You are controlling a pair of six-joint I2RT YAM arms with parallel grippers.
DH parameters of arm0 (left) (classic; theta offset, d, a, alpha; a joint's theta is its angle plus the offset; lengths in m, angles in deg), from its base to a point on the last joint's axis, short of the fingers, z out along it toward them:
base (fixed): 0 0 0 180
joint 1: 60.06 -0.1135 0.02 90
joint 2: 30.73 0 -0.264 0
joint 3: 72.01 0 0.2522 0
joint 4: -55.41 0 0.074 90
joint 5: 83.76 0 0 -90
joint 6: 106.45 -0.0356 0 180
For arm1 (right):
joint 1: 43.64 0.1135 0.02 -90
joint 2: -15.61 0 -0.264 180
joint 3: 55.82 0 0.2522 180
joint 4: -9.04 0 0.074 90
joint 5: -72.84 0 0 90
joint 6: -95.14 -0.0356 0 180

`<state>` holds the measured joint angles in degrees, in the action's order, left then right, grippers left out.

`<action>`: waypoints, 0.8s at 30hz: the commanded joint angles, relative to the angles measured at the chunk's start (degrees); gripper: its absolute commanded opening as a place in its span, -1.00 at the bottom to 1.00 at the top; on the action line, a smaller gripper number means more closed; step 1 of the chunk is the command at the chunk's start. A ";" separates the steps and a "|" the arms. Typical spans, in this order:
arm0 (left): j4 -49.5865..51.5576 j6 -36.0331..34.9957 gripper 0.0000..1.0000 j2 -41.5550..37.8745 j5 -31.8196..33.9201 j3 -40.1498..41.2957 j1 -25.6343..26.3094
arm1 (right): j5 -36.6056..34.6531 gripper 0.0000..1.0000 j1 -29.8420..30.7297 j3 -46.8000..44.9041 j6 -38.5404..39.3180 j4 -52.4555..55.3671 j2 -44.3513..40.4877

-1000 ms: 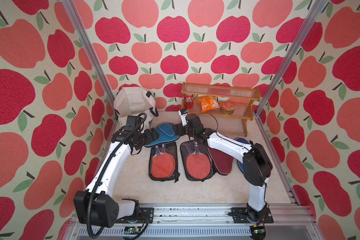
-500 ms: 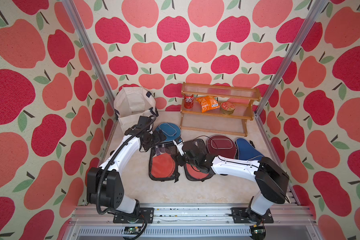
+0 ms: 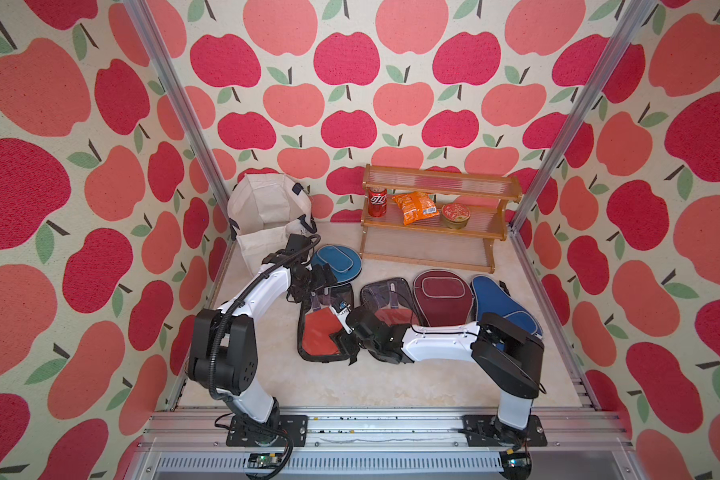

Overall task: Remove the ping pong set from the canvas bag
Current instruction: Adjust the ping pong set at the center of the board.

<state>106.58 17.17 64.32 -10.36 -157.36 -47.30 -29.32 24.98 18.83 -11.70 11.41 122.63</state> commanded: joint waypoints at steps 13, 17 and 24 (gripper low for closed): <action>-0.54 -1.88 0.93 6.80 0.51 -5.93 0.19 | -3.52 0.41 -0.07 8.02 -3.42 24.47 2.12; -0.67 -2.16 0.93 8.39 0.69 -7.29 0.08 | -3.39 0.38 -0.07 7.82 -3.31 26.87 1.71; -0.77 -2.34 0.93 10.56 0.91 -9.11 0.00 | -1.64 0.33 -0.07 6.84 -4.16 29.92 1.61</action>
<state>105.97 15.60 73.74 -10.16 -164.75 -47.26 -31.51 24.98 25.97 -14.72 35.86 123.64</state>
